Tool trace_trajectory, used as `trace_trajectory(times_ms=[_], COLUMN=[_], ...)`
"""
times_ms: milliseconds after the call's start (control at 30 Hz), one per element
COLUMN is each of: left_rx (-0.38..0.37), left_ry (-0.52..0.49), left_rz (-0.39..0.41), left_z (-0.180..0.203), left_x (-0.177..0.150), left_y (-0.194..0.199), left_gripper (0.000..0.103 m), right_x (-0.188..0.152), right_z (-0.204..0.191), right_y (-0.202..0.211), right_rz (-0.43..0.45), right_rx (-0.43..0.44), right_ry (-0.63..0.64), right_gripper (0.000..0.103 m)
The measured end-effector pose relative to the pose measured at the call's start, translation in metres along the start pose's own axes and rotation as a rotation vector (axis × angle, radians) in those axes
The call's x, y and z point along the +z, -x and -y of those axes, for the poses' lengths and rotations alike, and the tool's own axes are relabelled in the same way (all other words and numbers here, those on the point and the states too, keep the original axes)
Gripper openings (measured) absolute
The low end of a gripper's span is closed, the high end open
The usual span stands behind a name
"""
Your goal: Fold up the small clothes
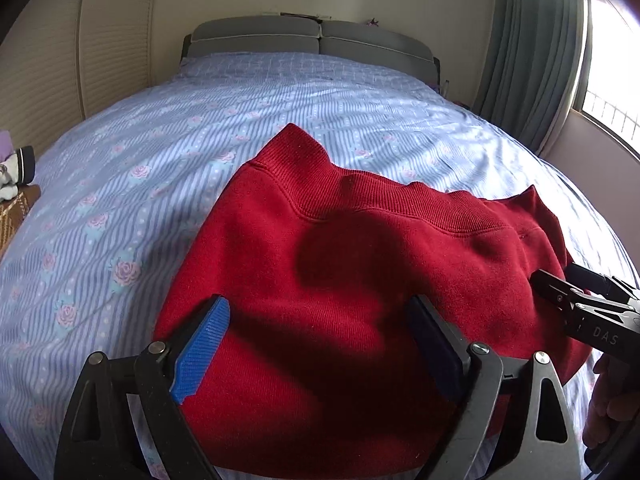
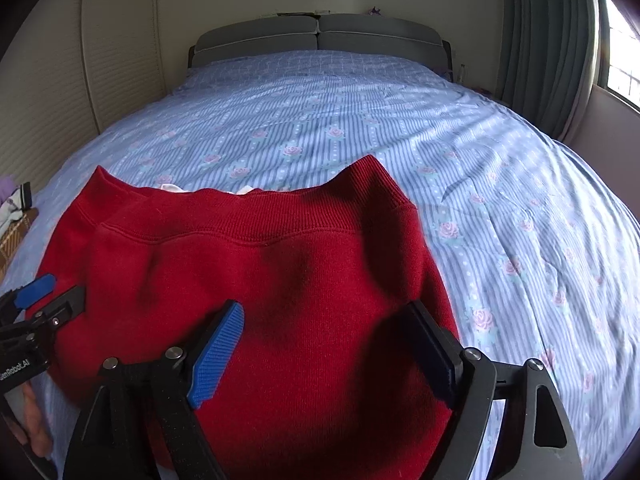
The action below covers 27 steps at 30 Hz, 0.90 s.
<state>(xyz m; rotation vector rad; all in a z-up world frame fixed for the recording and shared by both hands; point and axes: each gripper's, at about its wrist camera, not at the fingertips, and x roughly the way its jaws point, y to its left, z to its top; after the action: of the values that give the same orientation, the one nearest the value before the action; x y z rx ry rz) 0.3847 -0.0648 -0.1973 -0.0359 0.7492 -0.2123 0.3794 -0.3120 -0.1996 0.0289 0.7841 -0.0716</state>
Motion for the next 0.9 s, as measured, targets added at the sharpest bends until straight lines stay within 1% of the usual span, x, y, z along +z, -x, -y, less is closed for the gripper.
trace_trajectory(times_ms=[100, 167, 300, 367, 433, 500, 533, 733, 800, 900], left_rx=[0.005, -0.003, -0.004, 0.007, 0.017, 0.041, 0.041, 0.046, 0.047, 0.052], left_ry=[0.014, 0.039, 0.078, 0.079, 0.073, 0.066, 0.068, 0.061, 0.06, 0.067], left_rz=[0.002, 0.006, 0.018, 0.026, 0.032, 0.016, 0.007, -0.03, -0.038, -0.043], left_z=[0.003, 0.003, 0.009, 0.016, 0.026, 0.036, 0.039, 0.053, 0.055, 0.057], left_x=[0.003, 0.004, 0.005, 0.004, 0.003, 0.003, 0.002, -0.008, -0.01, -0.005], left_y=[0.009, 0.019, 0.042, 0.052, 0.059, 0.062, 0.063, 0.065, 0.064, 0.06], left_gripper=[0.09, 0.09, 0.09, 0.09, 0.09, 0.09, 0.09, 0.09, 0.09, 0.09], right_x=[0.003, 0.006, 0.003, -0.004, -0.011, -0.018, -0.022, -0.049, -0.053, -0.048], right_z=[0.001, 0.007, 0.037, 0.055, 0.07, 0.083, 0.09, 0.124, 0.13, 0.137], right_y=[0.006, 0.016, 0.041, 0.049, 0.052, 0.053, 0.054, 0.049, 0.042, 0.029], right_rz=[-0.001, 0.005, 0.028, 0.023, 0.001, -0.022, -0.032, -0.095, -0.108, -0.134], right_rx=[-0.003, 0.017, 0.06, 0.078, 0.11, 0.14, 0.155, 0.298, 0.336, 0.4], right_ry=[-0.005, -0.036, -0.139, -0.18, -0.208, -0.235, -0.255, -0.466, -0.505, -0.528], right_gripper=[0.083, 0.083, 0.083, 0.083, 0.083, 0.083, 0.083, 0.084, 0.083, 0.084])
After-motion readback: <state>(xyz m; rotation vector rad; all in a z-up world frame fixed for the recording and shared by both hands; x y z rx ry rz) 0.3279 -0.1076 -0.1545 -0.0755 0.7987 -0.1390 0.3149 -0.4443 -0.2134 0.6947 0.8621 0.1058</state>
